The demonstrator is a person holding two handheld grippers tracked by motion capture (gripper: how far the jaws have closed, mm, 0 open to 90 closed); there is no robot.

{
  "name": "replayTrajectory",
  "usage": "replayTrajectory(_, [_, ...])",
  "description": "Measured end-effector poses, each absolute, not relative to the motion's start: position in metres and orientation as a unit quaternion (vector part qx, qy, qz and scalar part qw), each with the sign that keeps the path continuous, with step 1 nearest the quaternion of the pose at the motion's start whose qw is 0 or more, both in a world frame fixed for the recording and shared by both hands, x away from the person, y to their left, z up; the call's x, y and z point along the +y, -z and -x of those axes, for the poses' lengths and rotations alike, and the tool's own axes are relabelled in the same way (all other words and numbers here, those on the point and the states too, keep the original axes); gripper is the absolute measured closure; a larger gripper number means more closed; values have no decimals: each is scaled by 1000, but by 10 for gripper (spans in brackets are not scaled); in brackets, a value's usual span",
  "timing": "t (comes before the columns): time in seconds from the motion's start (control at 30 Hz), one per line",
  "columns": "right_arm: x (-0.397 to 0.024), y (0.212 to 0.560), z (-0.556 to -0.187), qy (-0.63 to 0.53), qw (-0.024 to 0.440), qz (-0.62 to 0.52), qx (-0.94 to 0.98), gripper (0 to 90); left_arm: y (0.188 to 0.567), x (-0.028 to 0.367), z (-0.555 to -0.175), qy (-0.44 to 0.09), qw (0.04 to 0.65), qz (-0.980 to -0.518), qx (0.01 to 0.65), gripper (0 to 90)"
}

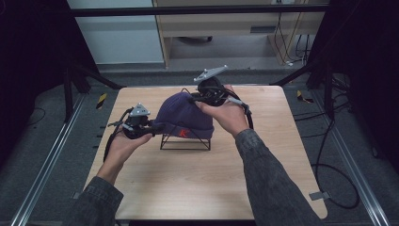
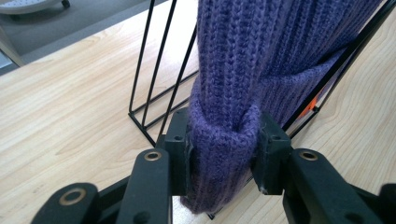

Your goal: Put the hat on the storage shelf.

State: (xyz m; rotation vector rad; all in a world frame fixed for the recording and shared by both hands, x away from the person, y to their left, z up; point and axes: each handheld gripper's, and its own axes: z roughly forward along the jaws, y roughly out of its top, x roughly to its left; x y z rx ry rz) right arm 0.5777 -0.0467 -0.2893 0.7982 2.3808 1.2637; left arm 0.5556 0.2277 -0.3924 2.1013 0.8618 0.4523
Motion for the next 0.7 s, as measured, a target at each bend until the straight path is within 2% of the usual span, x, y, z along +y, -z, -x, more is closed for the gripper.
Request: replayTrajectory(0.7, [-28, 310, -581, -408, 150, -268, 860, 779, 423, 234, -555, -154, 385, -836, 358, 595])
